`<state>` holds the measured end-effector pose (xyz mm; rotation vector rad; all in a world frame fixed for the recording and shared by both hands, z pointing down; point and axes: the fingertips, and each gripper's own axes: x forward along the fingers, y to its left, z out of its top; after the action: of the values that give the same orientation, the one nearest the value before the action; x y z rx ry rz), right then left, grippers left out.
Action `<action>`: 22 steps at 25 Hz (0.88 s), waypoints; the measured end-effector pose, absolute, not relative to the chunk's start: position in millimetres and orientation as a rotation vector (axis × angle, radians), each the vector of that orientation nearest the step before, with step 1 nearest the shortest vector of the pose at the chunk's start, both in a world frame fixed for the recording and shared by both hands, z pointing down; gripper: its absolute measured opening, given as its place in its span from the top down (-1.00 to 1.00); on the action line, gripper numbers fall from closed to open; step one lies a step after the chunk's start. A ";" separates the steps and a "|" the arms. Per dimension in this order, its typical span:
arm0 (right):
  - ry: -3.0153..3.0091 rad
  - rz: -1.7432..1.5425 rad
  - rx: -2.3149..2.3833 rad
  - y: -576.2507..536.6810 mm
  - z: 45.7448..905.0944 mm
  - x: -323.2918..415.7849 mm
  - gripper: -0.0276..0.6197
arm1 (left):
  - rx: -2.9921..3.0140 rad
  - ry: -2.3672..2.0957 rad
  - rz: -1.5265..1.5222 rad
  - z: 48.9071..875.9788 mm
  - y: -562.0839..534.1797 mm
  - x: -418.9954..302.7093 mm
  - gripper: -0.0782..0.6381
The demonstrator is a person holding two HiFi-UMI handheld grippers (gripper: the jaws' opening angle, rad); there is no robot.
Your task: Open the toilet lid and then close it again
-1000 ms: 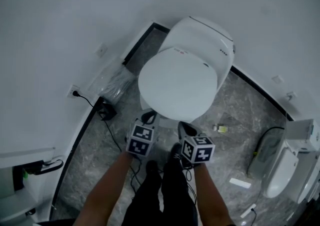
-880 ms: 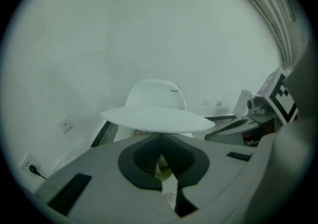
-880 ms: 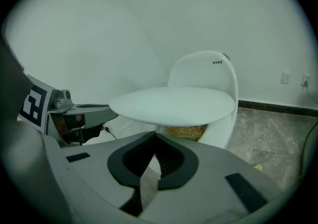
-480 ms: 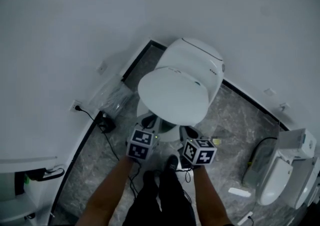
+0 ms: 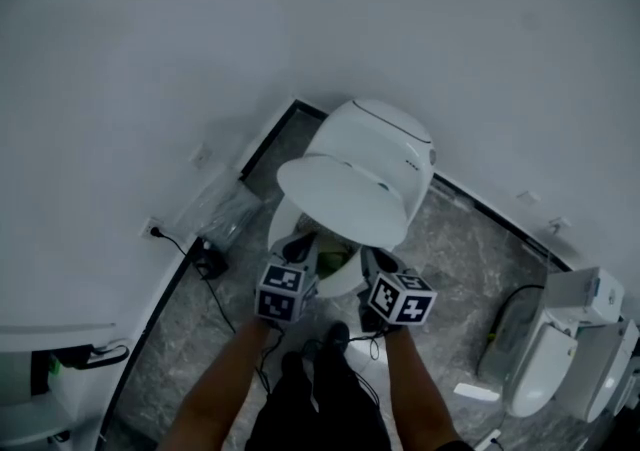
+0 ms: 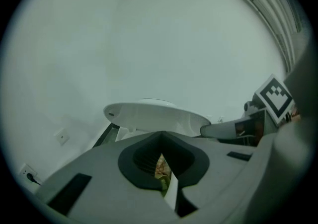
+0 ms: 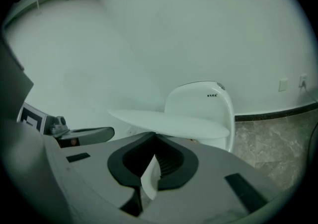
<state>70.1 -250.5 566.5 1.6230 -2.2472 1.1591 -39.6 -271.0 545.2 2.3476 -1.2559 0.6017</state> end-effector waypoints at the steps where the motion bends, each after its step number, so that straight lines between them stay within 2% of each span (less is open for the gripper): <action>1: -2.252 1.146 1.622 -255.1 562.8 73.5 0.89 | 2.339 -1.257 0.606 546.5 -270.5 -39.4 0.76; 22: -2.245 0.944 1.690 -351.6 515.4 155.4 0.89 | 2.317 -1.244 0.610 537.9 -306.6 -5.9 0.76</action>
<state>155.4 -351.6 515.4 1.6895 -2.2449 0.9441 -5.9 -306.6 537.9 2.3174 -1.2441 0.6102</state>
